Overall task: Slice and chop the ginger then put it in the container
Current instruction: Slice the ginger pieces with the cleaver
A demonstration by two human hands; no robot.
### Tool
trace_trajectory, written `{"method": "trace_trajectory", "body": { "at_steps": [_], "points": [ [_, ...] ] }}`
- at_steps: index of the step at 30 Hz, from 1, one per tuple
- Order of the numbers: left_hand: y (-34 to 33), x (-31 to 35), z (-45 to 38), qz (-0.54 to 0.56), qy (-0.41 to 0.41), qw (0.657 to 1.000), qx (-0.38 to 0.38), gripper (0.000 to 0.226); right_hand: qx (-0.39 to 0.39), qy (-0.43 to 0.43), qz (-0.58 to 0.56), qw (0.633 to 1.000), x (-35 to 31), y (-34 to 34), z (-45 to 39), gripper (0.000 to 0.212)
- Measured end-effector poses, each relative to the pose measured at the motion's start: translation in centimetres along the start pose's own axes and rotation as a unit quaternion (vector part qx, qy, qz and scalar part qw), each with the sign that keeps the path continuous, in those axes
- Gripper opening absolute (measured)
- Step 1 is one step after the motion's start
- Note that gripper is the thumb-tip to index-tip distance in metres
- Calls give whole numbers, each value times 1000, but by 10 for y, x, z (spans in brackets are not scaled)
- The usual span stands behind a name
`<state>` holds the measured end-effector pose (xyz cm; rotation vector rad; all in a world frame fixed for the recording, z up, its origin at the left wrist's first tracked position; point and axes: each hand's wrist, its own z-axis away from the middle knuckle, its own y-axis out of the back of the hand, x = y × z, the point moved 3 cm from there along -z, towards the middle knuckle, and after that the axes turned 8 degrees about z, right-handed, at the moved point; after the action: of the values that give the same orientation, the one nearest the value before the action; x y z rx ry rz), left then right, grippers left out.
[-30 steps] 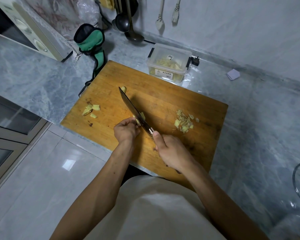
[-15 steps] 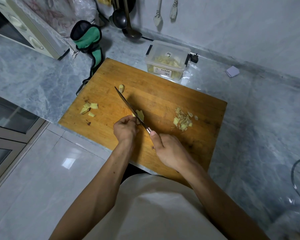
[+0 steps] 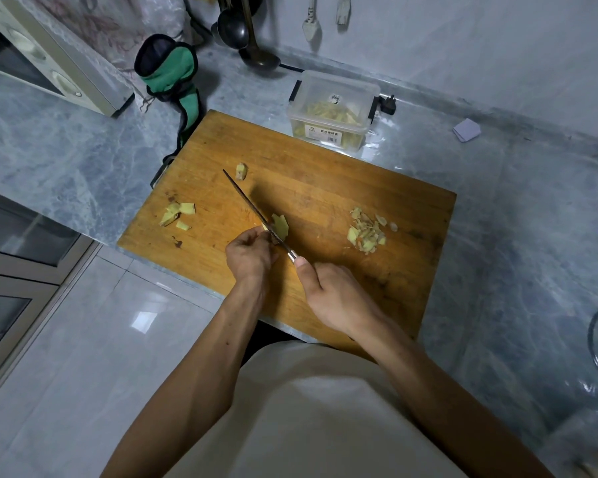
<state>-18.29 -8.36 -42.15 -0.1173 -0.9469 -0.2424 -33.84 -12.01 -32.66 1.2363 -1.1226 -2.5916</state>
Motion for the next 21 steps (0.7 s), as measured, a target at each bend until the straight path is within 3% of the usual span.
{"method": "trace_trajectory", "body": {
  "at_steps": [21],
  "points": [
    [-1,3,4,-23,-25,999,-12,13,4,-12,4,1000,-1,-1,-2,58]
  ]
}}
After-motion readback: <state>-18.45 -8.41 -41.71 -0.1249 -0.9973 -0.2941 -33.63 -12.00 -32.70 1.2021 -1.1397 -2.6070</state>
